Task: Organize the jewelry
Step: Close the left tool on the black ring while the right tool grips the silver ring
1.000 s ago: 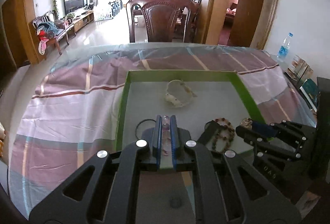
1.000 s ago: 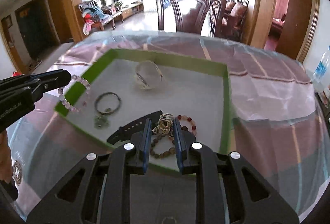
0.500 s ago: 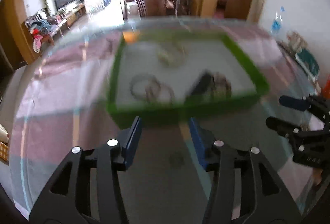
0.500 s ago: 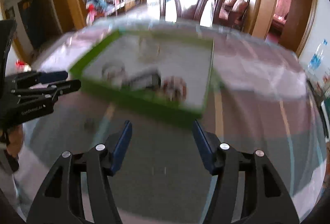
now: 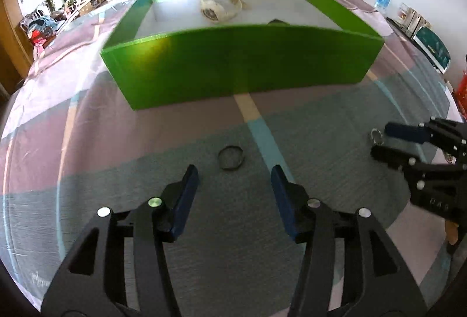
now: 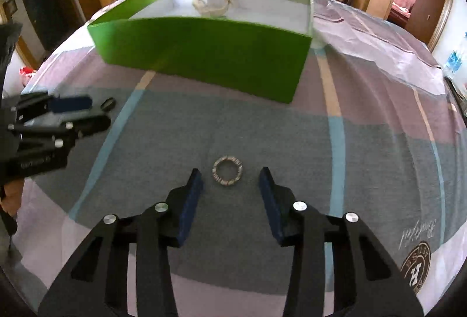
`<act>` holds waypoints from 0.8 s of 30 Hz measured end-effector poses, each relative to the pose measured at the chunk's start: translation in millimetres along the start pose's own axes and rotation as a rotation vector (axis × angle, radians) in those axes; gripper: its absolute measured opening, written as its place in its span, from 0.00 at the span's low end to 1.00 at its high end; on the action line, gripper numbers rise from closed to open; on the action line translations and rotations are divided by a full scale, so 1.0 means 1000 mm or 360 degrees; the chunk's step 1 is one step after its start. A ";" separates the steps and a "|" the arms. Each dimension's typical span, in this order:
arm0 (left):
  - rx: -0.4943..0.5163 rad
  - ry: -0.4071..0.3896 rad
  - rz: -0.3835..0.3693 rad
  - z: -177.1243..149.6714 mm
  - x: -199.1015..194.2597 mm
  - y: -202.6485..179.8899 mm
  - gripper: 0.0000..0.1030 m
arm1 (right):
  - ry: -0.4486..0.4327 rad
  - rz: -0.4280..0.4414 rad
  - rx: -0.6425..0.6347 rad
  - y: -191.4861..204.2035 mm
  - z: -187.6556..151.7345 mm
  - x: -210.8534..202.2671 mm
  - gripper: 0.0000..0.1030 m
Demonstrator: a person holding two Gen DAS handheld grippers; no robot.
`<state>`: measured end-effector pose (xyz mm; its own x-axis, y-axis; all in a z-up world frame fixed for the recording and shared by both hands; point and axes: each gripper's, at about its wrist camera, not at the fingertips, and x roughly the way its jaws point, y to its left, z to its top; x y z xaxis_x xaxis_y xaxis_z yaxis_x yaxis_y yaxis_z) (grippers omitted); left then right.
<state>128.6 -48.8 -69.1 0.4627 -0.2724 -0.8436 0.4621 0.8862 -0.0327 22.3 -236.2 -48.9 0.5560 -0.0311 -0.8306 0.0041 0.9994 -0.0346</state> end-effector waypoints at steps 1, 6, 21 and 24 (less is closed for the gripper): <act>0.0009 -0.0002 0.0007 0.000 0.001 -0.001 0.51 | -0.0015 -0.0005 -0.0004 0.001 -0.001 -0.001 0.38; 0.0019 -0.0043 0.0054 -0.002 0.001 -0.001 0.41 | -0.0046 0.0008 -0.0058 0.008 -0.003 -0.002 0.25; -0.0012 -0.0115 0.0092 0.001 0.001 0.001 0.29 | -0.0074 0.0021 -0.0053 0.010 -0.004 0.000 0.22; -0.0002 -0.0116 0.0093 0.000 0.000 -0.001 0.18 | -0.0075 0.0022 -0.0053 0.010 -0.004 0.000 0.22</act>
<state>128.0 -49.2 -68.8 0.5427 -0.2470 -0.8028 0.4319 0.9018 0.0145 18.9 -225.8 -51.2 0.5944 -0.0157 -0.8040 -0.0313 0.9986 -0.0427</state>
